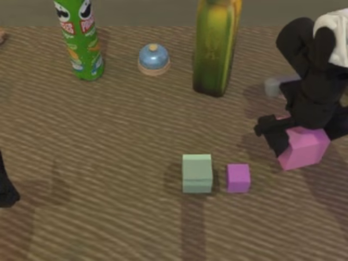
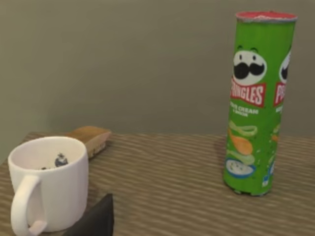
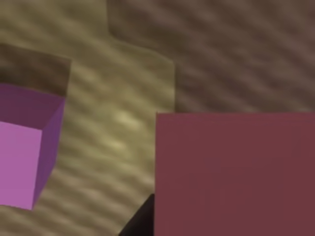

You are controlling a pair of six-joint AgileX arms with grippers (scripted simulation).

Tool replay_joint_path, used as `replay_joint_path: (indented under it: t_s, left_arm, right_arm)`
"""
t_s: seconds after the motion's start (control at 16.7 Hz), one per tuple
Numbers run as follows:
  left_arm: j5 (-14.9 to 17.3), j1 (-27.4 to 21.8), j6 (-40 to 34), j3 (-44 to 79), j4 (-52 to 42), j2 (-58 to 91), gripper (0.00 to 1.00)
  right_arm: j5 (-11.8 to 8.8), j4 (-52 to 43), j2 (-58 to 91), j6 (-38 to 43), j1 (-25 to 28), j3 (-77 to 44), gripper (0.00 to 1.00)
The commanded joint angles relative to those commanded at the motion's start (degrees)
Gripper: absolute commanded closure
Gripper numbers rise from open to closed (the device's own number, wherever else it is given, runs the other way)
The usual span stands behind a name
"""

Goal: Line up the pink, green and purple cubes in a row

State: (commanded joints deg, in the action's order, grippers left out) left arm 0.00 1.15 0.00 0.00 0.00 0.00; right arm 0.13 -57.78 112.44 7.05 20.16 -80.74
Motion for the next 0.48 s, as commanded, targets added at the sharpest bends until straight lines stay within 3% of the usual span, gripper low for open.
replay_joint_path:
  t_s: [0.48]
  left_arm:
    - [0.0, 0.0, 0.0, 0.0, 0.0, 0.0, 0.0]
  right_arm:
    - [0.06, -3.31, 4.59, 3.72, 2.46, -6.1, 1.0]
